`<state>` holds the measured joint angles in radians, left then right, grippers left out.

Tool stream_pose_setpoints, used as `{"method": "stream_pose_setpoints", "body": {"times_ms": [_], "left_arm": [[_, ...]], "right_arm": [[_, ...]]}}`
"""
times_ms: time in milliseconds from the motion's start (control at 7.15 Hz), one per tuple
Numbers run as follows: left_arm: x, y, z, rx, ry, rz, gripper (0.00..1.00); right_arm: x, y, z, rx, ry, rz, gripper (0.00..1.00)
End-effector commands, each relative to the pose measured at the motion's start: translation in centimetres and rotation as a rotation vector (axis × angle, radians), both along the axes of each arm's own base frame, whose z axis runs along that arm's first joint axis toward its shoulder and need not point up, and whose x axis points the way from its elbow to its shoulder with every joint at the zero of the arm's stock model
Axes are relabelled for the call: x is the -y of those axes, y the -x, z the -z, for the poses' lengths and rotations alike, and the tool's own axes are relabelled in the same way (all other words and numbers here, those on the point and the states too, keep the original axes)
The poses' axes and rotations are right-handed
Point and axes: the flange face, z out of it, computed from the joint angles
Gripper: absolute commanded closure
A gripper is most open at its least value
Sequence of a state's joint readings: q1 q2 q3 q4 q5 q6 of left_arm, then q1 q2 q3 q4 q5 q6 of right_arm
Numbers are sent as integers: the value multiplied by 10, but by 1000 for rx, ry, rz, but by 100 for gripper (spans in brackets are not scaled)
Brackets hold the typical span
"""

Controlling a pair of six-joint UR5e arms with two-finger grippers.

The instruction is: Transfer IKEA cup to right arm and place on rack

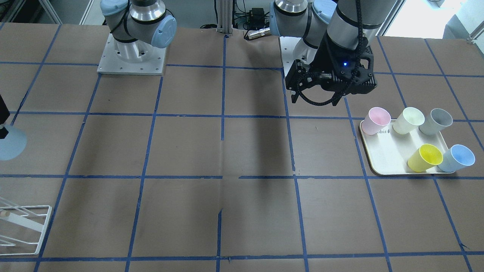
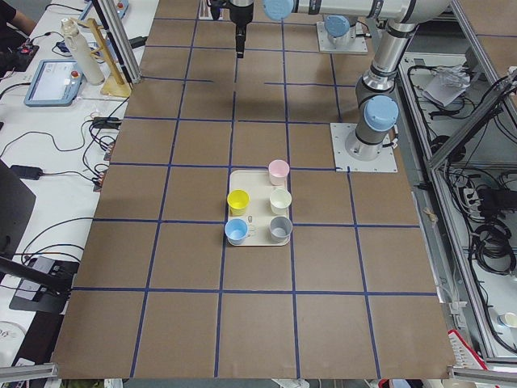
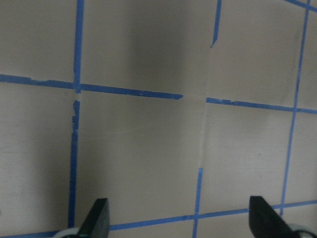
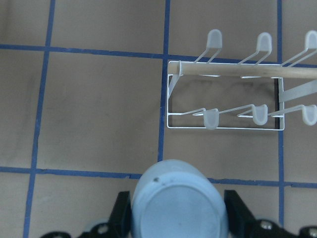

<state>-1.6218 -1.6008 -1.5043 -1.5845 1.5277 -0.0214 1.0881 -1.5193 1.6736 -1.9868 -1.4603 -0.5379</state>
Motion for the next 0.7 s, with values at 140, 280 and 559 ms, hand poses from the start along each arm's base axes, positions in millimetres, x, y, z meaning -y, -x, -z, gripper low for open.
{"method": "stream_pose_setpoints", "body": {"times_ms": [140, 280, 559], "left_arm": [[-18, -16, 4, 130, 1, 18, 0], [-7, -28, -4, 136, 16, -22, 0], [-1, -37, -27, 42, -3, -60, 0]], "right_arm": [[30, 23, 37, -16, 29, -32, 100], [34, 24, 41, -11, 45, -40, 100], [45, 30, 56, -18, 56, -43, 100]]}}
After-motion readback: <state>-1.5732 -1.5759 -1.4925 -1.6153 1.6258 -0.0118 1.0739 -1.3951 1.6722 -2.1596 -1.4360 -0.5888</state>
